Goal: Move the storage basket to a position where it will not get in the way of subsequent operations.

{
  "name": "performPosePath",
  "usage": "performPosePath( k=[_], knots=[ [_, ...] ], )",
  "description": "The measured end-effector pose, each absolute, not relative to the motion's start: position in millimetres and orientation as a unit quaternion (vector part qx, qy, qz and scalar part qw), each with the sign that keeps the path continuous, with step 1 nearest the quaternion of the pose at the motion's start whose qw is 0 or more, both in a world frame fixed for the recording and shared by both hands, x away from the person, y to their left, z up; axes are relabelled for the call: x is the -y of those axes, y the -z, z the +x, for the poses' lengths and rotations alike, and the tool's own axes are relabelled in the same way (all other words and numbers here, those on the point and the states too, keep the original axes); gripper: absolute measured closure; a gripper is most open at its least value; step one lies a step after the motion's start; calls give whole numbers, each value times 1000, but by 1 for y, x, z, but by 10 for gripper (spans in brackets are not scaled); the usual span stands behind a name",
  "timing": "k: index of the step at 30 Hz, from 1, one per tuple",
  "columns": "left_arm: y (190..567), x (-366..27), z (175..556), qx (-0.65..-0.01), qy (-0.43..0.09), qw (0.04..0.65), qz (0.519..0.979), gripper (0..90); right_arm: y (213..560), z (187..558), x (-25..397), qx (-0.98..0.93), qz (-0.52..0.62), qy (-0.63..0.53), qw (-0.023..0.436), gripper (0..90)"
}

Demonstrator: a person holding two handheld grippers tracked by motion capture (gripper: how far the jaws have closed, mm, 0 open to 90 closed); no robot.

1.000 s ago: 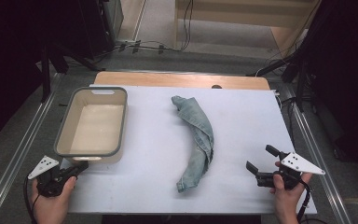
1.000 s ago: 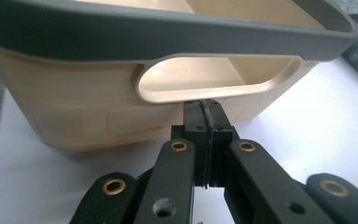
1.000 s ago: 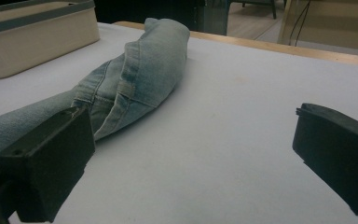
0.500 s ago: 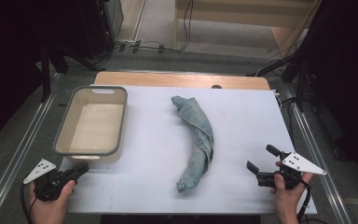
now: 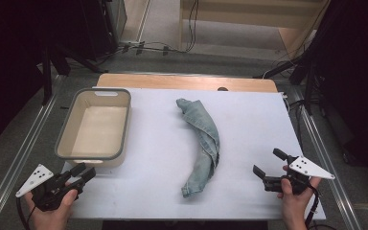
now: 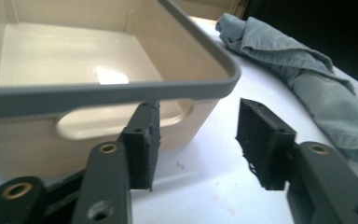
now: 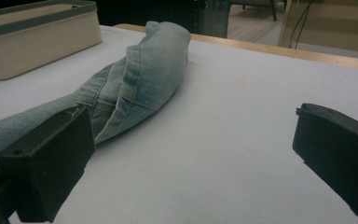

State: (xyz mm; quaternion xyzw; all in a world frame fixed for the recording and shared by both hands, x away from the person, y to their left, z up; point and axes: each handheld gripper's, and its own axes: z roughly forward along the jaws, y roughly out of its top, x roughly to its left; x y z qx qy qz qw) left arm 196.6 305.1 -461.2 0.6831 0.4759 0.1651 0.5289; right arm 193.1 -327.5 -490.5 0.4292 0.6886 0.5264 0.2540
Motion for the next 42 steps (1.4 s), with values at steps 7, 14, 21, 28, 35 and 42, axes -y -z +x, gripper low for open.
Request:
performPosePath(
  k=[7, 14, 21, 28, 35, 42],
  knots=[
    [449, -290, 200, -461, -159, 536, 689, 351, 489, 191, 329, -686, 432, -526, 257, 0],
    [438, -268, 206, -441, -149, 543, 699, 205, 488, 190, 330, -686, 430, -526, 260, 0],
    [426, -244, 216, -418, -138, 550, 710, 90, 488, 191, 331, -685, 430, -526, 262, 0],
    [416, -222, 223, -392, -128, 550, 726, 11, 487, 191, 333, -683, 429, -530, 263, 0],
    [412, -200, 229, -374, -108, 554, 736, 0, 487, 189, 332, -685, 410, -543, 261, 0],
    [412, -173, 235, -352, -88, 561, 744, 0, 487, 191, 331, -681, 414, -547, 256, 0]
  ],
)
